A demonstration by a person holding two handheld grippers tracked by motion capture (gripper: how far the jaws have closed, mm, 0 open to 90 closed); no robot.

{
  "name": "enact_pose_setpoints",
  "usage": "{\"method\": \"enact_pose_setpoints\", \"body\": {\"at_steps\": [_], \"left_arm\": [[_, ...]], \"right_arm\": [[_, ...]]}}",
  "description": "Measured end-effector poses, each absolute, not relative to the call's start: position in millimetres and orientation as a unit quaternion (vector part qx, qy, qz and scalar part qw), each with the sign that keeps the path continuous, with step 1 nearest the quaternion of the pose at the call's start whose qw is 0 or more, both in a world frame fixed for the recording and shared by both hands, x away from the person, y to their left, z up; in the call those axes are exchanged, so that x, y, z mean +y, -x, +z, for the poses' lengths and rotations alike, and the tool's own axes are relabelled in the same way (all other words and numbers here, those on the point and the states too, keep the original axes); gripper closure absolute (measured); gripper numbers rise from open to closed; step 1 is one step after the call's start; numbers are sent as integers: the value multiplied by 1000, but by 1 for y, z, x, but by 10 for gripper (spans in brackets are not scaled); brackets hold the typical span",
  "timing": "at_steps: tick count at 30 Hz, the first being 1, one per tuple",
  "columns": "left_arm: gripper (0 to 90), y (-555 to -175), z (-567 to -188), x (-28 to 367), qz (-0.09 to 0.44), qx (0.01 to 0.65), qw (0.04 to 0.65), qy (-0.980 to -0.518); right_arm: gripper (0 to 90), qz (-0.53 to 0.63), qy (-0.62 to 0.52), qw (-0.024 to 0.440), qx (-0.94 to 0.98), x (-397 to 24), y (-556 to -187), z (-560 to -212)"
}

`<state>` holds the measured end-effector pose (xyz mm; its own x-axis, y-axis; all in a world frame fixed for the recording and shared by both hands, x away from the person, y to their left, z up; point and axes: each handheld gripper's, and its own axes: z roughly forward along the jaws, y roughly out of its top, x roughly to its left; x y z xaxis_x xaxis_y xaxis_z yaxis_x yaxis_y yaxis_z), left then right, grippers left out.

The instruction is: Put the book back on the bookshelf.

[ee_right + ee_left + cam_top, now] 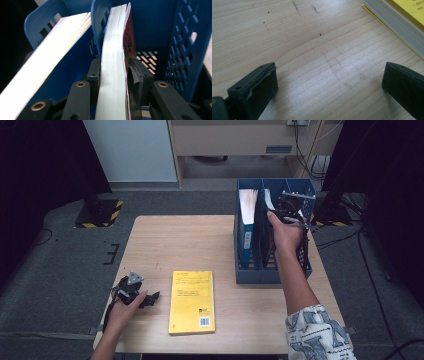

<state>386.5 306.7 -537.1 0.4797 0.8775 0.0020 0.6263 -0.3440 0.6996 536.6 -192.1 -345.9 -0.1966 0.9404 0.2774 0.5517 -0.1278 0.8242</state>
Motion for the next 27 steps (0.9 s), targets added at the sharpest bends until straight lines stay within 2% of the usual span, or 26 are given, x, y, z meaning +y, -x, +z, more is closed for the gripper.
{"method": "enact_pose_setpoints", "body": {"at_steps": [15, 27], "left_arm": [[0, -387, -537, 307, 194, 471, 324, -797], [0, -387, -537, 307, 194, 471, 324, -797]], "right_arm": [[548, 477, -594, 183, 621, -193, -536, -345], [429, 488, -581, 168, 630, -194, -536, -345]]}}
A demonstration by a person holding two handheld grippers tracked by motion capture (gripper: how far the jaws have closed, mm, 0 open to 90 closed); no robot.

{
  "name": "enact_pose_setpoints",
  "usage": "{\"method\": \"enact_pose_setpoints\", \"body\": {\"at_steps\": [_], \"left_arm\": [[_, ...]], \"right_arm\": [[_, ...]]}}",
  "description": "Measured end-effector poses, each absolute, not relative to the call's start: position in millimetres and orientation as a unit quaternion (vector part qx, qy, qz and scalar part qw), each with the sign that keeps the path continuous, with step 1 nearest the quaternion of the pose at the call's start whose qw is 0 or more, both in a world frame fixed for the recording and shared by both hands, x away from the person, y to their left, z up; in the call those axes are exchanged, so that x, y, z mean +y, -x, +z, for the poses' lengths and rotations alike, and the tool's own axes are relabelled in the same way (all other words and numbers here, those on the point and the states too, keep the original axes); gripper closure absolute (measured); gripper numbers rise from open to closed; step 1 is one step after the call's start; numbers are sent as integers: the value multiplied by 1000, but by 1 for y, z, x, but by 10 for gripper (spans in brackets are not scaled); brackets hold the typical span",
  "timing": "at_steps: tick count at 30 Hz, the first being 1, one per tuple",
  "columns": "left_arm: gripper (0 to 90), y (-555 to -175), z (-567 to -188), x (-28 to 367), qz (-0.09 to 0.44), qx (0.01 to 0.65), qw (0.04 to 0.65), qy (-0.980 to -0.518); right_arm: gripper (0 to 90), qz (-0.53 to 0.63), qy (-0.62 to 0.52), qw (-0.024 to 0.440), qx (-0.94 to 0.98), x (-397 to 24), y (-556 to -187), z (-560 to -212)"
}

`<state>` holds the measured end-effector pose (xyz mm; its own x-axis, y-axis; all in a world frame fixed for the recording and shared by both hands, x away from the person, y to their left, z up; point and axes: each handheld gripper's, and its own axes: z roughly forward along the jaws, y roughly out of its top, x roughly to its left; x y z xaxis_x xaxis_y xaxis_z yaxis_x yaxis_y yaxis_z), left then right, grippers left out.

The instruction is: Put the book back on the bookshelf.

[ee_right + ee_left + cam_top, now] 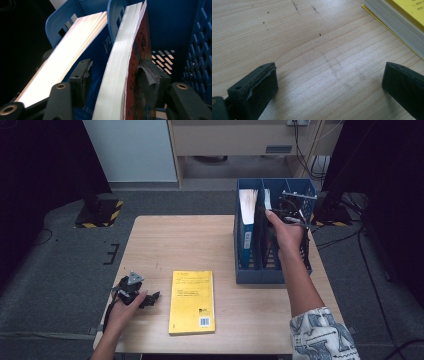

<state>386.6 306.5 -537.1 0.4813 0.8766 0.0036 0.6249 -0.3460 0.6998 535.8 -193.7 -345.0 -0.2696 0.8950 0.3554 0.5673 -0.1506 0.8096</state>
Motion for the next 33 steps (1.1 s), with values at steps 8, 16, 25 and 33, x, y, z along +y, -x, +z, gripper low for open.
{"method": "enact_pose_setpoints", "body": {"at_steps": [8, 16, 25, 33], "left_arm": [[0, -387, -537, 306, 194, 471, 324, -797], [0, -386, -537, 306, 194, 471, 325, -797], [0, -386, -537, 306, 193, 471, 323, -798], [0, -386, -537, 306, 193, 472, 323, -798]], "right_arm": [[281, 490, -570, 176, 636, -195, -532, -341], [173, 477, -563, 196, 646, -200, -522, -333], [104, 479, -541, 203, 661, -203, -500, -333], [94, 486, -529, 202, 666, -203, -478, -342]]}}
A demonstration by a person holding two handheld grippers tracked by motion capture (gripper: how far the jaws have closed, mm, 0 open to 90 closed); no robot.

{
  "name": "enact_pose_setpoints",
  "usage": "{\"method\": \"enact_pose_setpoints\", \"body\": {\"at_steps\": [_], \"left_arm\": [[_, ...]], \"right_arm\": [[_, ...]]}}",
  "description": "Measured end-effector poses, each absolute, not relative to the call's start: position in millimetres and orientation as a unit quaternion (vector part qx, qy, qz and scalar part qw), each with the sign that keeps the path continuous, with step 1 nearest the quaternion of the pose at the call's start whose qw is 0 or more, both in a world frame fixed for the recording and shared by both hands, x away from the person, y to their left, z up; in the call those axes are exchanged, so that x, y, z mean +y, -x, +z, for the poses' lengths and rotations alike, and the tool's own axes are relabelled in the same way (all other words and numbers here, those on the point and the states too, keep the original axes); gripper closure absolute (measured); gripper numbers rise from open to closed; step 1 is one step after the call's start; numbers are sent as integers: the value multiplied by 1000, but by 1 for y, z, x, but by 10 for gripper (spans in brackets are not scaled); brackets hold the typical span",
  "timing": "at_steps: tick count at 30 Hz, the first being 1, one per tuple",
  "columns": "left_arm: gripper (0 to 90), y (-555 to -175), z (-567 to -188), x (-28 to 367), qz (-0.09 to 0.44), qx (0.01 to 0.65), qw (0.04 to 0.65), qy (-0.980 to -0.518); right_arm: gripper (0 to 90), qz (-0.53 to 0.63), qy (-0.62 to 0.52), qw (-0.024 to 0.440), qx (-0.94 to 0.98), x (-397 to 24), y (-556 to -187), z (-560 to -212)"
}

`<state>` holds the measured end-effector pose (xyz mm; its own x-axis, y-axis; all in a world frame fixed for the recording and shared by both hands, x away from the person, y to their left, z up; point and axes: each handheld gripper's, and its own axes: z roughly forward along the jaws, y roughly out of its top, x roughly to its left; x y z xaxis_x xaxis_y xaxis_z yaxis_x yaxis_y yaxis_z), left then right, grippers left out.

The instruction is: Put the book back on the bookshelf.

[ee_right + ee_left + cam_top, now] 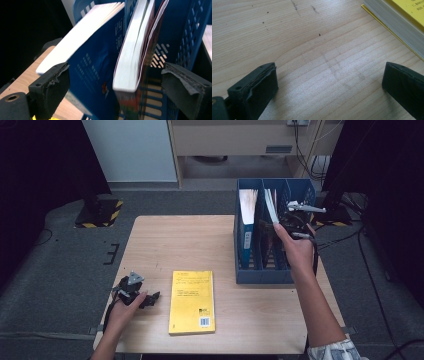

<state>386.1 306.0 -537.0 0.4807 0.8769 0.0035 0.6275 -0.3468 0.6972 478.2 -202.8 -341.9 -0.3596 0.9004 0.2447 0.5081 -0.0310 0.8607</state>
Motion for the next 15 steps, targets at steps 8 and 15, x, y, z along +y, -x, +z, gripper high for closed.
{"method": "enact_pose_setpoints", "body": {"at_steps": [8, 15], "left_arm": [[0, -386, -537, 306, 193, 472, 323, -797], [0, -386, -537, 306, 193, 471, 323, -798]], "right_arm": [[96, 486, -512, 205, 678, -200, -457, -347], [92, 485, -506, 199, 685, -199, -444, -361]]}}
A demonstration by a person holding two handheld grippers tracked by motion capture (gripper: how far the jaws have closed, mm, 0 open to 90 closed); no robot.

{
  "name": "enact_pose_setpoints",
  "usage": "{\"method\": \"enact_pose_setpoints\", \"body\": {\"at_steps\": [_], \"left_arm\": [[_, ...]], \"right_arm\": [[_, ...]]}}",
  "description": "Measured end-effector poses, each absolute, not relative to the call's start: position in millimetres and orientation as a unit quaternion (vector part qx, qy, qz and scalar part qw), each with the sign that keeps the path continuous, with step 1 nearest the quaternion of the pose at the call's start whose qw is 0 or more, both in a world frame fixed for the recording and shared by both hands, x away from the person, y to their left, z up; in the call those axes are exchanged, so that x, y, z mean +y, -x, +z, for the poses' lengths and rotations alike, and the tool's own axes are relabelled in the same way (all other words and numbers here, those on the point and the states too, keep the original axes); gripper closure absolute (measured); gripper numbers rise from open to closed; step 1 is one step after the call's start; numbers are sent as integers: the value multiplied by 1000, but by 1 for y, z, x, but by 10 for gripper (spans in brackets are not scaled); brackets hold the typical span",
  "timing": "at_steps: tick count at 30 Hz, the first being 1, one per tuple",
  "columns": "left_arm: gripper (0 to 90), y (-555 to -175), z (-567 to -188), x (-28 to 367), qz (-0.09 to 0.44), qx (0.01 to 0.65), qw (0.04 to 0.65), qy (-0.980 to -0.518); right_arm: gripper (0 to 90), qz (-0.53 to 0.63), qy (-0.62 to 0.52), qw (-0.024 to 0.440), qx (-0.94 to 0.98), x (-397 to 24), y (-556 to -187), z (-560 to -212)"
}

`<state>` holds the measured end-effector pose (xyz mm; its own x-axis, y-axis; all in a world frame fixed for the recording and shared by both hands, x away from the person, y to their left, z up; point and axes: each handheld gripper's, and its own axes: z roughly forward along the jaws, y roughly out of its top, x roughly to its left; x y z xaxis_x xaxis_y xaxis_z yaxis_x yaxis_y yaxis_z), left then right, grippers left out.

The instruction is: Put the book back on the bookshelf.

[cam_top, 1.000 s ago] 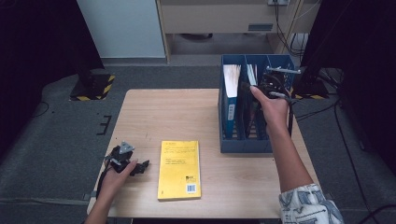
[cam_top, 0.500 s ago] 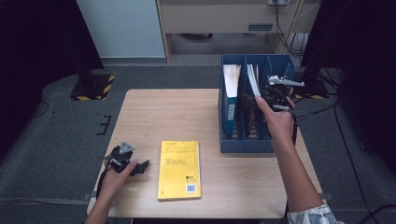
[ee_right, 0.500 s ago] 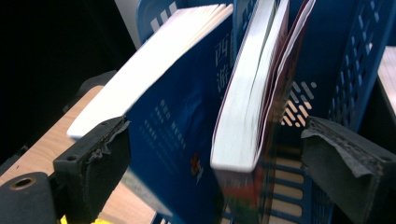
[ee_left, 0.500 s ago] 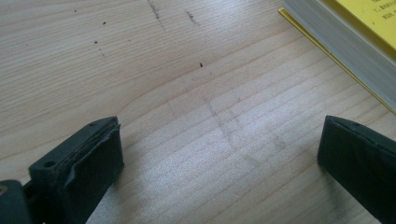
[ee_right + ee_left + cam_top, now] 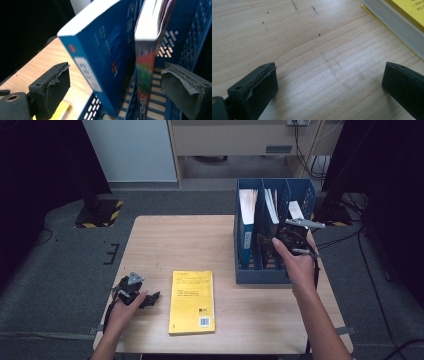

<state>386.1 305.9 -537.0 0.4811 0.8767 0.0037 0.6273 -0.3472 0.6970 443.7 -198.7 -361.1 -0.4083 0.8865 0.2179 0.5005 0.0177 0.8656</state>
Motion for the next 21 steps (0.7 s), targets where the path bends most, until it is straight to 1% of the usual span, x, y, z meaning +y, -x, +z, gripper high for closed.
{"method": "enact_pose_setpoints", "body": {"at_steps": [21], "left_arm": [[0, -386, -537, 305, 193, 470, 323, -798]], "right_arm": [[100, 485, -490, 166, 705, -186, -411, -406]]}}
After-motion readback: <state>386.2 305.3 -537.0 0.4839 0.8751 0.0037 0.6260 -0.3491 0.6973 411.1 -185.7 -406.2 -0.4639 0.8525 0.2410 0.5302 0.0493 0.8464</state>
